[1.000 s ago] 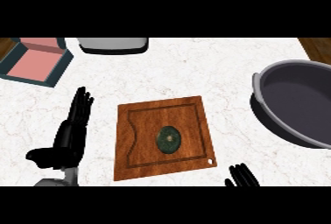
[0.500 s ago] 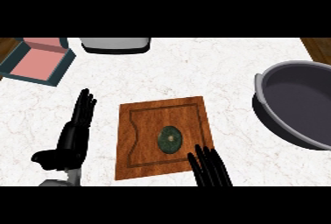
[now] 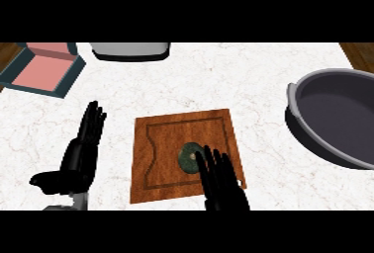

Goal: Pick the squash from the cutting board and place it in the pot

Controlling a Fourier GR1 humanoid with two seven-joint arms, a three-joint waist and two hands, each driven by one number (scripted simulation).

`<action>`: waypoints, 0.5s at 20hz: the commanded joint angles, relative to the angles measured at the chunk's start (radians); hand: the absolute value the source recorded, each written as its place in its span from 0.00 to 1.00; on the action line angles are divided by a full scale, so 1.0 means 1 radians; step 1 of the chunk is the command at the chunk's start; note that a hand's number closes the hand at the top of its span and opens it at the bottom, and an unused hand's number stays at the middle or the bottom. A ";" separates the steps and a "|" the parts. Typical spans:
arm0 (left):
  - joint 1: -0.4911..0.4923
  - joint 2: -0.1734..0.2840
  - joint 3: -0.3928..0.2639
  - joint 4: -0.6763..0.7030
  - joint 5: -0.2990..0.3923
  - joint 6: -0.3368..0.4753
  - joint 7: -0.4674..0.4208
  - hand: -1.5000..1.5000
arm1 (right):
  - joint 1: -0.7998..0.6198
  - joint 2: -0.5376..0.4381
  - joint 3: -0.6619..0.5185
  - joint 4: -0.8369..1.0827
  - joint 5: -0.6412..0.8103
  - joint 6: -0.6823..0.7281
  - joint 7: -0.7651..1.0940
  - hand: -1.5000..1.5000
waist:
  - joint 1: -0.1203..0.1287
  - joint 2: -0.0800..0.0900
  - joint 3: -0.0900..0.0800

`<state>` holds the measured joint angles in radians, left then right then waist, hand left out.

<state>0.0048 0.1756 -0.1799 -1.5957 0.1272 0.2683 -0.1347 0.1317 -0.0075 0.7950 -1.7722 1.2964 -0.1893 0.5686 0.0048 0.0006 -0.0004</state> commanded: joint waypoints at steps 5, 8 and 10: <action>-0.063 -0.016 0.057 0.024 -0.002 -0.034 0.045 0.50 | -0.205 0.007 -0.014 0.206 -0.123 -0.079 0.059 0.00 | -0.001 0.000 0.001; -0.015 -0.054 0.031 0.016 -0.050 -0.020 0.011 0.50 | -0.114 0.003 -0.060 0.226 -0.092 -0.112 -0.048 0.00 | -0.004 -0.001 0.000; 0.004 -0.063 0.040 0.040 -0.053 -0.041 -0.021 0.50 | -0.169 0.007 -0.015 0.235 -0.098 -0.111 0.043 0.00 | -0.003 -0.001 0.000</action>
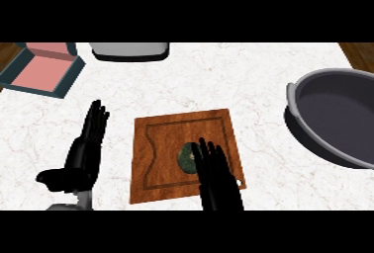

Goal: Pick the squash from the cutting board and place it in the pot

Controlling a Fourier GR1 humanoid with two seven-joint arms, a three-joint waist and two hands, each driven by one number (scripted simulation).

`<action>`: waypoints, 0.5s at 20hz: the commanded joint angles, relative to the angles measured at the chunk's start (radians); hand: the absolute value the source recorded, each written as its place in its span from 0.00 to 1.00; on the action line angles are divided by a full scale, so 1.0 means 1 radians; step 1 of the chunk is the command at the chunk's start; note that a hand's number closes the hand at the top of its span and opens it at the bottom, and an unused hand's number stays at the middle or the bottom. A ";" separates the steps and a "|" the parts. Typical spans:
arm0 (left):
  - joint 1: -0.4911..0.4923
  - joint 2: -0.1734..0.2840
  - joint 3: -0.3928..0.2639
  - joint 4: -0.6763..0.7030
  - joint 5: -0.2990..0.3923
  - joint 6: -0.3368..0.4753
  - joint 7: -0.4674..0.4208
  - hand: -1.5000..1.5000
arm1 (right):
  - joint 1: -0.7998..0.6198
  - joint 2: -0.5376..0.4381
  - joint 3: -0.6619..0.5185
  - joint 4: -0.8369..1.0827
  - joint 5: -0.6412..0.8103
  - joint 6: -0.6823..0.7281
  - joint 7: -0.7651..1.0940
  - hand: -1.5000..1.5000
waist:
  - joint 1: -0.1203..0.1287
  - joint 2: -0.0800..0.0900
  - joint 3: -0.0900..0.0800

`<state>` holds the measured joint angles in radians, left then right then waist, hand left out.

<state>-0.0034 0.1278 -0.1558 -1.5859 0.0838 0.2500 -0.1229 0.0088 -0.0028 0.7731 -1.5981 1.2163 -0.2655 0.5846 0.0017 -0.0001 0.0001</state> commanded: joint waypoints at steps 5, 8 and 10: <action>-0.022 -0.013 0.049 0.013 -0.010 -0.036 0.022 0.50 | -0.180 0.003 0.019 0.199 -0.097 -0.096 0.078 0.00 | 0.002 0.000 0.000; -0.030 -0.006 0.080 0.045 -0.002 -0.064 -0.014 0.50 | -0.155 0.003 -0.064 0.244 -0.122 -0.129 -0.047 0.00 | 0.001 0.000 0.000; -0.074 -0.063 0.036 0.076 -0.043 -0.017 0.000 0.50 | -0.153 0.003 0.012 0.256 -0.087 -0.136 -0.011 0.00 | 0.001 0.001 0.000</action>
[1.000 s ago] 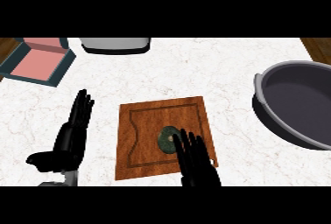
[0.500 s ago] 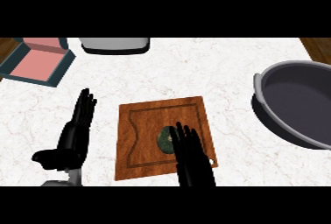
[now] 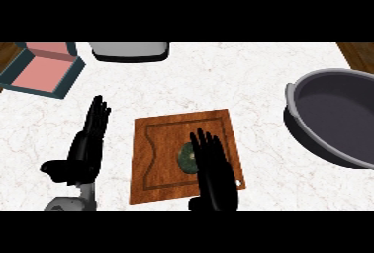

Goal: Pick the squash from the cutting board and place it in the pot

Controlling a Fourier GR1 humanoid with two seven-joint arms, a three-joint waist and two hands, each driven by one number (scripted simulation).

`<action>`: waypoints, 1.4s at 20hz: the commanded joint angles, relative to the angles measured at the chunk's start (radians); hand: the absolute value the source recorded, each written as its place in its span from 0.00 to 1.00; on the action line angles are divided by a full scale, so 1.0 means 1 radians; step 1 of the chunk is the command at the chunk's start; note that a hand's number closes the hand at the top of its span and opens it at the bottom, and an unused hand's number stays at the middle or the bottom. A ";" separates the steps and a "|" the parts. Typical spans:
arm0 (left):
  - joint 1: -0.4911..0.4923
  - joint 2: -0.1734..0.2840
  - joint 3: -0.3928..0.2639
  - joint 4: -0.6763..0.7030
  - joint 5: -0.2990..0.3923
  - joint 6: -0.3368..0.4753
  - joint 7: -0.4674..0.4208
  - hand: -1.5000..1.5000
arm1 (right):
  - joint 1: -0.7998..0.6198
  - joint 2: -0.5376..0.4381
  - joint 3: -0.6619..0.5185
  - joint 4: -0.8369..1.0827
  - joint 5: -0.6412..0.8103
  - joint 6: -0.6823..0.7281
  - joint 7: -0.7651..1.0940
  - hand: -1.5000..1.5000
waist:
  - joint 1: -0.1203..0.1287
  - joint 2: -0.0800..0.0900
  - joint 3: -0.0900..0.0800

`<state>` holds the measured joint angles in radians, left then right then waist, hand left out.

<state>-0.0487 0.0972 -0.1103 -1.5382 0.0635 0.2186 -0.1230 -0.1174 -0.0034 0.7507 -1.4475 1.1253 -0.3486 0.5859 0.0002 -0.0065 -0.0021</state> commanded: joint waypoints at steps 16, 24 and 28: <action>0.011 -0.018 0.017 -0.074 -0.023 -0.024 0.062 0.50 | 0.047 -0.055 0.044 0.012 0.277 -0.231 -0.009 1.00 | -0.004 0.005 0.002; 0.020 -0.031 -0.010 -0.038 -0.047 -0.030 0.002 0.50 | -0.483 0.003 -0.361 0.368 -0.050 0.251 0.203 1.00 | 0.039 0.017 0.002; 0.101 -0.035 0.007 -0.037 -0.019 -0.049 -0.052 0.50 | -0.631 0.003 -0.402 0.378 0.009 0.220 0.250 1.00 | 0.016 0.007 0.002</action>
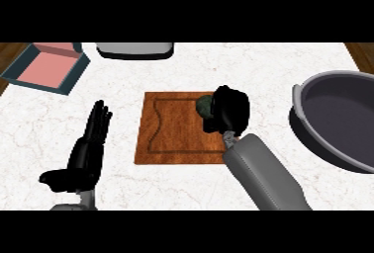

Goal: Pick the squash from the cutting board and place it in the pot

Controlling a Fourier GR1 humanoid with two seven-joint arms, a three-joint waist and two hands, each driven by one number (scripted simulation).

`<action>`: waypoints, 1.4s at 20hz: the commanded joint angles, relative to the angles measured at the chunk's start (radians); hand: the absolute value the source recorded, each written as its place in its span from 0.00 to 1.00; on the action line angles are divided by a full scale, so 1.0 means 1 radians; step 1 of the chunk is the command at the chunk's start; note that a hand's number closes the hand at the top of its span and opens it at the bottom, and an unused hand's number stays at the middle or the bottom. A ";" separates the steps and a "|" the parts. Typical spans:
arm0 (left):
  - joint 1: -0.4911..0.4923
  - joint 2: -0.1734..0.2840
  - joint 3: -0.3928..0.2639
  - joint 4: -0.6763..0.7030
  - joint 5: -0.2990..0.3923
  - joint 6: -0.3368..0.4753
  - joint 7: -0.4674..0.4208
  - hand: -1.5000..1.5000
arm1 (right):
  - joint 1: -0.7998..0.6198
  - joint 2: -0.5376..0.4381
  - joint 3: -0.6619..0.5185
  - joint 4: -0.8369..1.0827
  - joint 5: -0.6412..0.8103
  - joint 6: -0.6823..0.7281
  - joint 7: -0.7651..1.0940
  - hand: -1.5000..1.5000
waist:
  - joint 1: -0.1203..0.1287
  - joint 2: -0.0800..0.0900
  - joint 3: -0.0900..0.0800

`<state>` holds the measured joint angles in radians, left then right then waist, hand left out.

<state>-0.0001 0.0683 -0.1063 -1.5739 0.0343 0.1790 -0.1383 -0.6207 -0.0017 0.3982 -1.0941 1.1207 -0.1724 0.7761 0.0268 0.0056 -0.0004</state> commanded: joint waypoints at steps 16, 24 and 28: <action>0.011 0.040 0.053 -0.069 0.018 -0.018 0.061 0.50 | -0.240 -0.066 -0.098 -0.131 0.269 0.136 0.367 1.00 | -0.032 -0.011 0.000; 0.050 0.007 0.023 -0.063 -0.006 -0.012 0.029 0.50 | -0.086 -0.198 -0.210 -0.290 0.269 0.187 0.280 1.00 | -0.033 -0.010 0.000; 0.006 0.018 0.042 -0.025 -0.003 -0.025 0.035 0.50 | -0.004 -0.294 -0.296 -0.367 0.228 0.170 0.200 1.00 | -0.035 -0.008 0.000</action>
<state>0.0077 0.0800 -0.0673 -1.6030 0.0328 0.1657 -0.1026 -0.6753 -0.2137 0.1790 -1.3840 1.3868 -0.0412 1.0110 -0.0078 -0.0029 -0.0001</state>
